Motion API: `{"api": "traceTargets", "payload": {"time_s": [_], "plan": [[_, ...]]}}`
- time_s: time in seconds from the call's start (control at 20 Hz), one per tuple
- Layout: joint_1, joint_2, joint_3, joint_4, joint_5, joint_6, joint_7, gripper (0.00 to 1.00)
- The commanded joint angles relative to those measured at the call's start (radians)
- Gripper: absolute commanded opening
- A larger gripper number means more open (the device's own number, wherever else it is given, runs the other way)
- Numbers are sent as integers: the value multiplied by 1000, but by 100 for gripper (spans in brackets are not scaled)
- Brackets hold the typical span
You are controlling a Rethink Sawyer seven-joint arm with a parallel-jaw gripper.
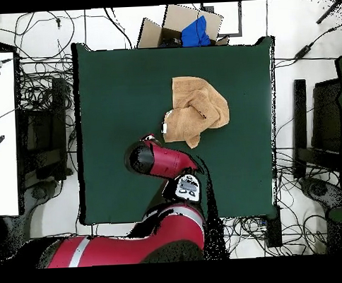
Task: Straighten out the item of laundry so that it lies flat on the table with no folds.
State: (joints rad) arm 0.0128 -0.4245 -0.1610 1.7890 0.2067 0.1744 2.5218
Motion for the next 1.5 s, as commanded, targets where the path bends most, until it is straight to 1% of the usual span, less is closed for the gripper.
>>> {"api": "traceTargets", "payload": {"time_s": [0.05,0.15,0.3,0.4,0.6,0.75,0.85,1.0,1.05,1.3,1.5], "plan": [[5,-9,66,89,-48,-76,89,100],[8,-30,51,121,-59,-92,96,100],[-34,-58,73,168,-84,-142,99,100],[-47,-69,75,187,-95,-182,112,100],[-59,-88,79,221,-92,-232,148,100],[-73,-131,91,241,-80,-200,138,100],[-116,-146,110,245,-91,-193,114,100],[-188,-137,136,216,-124,-196,67,100],[-208,-147,144,212,-130,-183,56,100],[-225,-185,135,177,-118,-118,50,100],[-238,-195,149,167,-99,-100,61,100]]}}
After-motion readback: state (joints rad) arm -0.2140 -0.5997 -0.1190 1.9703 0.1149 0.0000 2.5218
